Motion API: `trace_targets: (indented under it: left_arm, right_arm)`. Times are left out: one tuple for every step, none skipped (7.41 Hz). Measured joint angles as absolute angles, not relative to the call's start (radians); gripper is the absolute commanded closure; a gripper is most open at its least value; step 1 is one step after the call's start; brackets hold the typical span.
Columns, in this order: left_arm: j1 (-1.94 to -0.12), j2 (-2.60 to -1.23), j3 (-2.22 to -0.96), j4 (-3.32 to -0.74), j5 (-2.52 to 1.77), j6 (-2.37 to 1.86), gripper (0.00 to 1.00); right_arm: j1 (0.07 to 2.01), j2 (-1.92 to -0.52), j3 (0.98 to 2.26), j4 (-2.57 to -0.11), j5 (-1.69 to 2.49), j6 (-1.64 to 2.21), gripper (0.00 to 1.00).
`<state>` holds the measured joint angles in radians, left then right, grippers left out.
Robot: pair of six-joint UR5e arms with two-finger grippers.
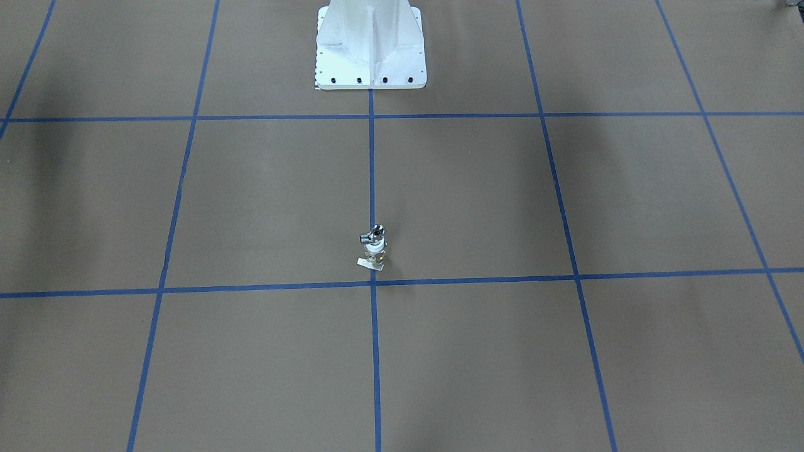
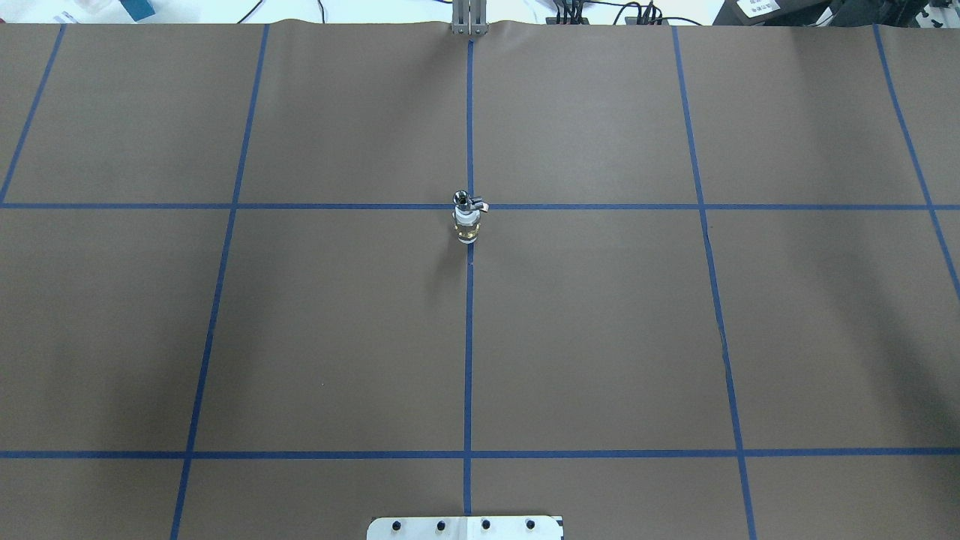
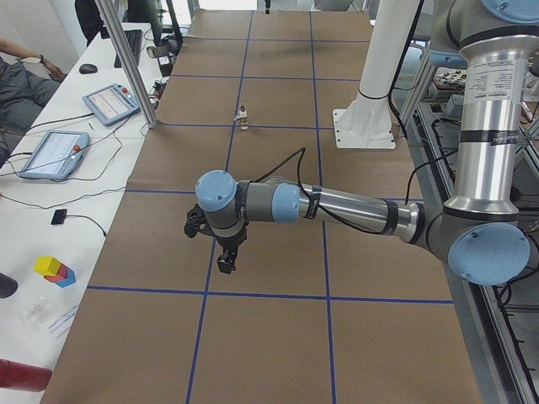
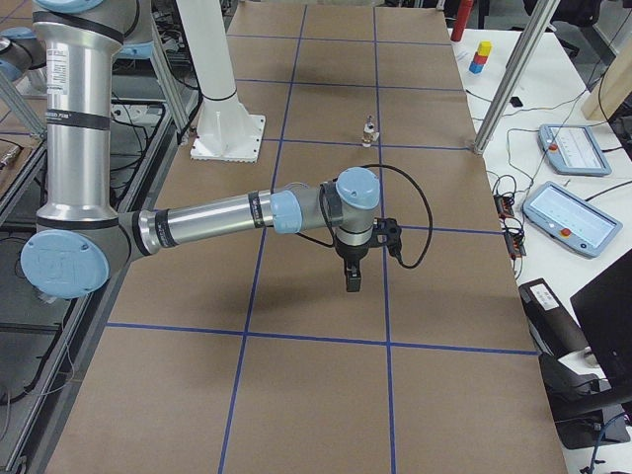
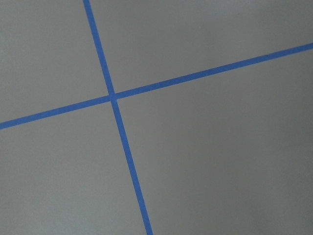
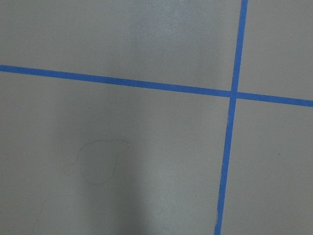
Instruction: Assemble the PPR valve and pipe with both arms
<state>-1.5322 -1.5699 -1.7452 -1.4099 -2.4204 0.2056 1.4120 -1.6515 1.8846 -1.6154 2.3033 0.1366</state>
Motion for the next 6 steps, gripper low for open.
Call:
trace_targets:
  left_arm:
    - [-1.533, -1.570, -1.742, -1.409, -2.420, 0.204, 0.00]
    - [-1.534, -1.570, -1.740, -1.409, -2.420, 0.203, 0.00]
    - [-1.534, -1.571, -1.739, -1.409, -2.420, 0.204, 0.00]
    - [-1.534, -1.571, -1.741, -1.410, -2.422, 0.206, 0.00]
    - [-1.534, -1.569, -1.745, -1.410, -2.425, 0.209, 0.00]
    - [-1.534, -1.562, -1.752, -1.411, -2.428, 0.210, 0.00]
  right_arm:
    - [1.414, -1.658, 1.892, -1.615, 2.303, 0.140, 0.00]
    - [1.415, -1.665, 1.896, -1.615, 2.304, 0.140, 0.00]
    - [1.415, -1.667, 1.900, -1.615, 2.304, 0.136, 0.00]
    - [1.415, -1.665, 1.907, -1.614, 2.305, 0.133, 0.00]
    - [1.415, -1.663, 1.919, -1.614, 2.306, 0.131, 0.00]
    - [1.416, -1.664, 1.926, -1.614, 2.306, 0.131, 0.00]
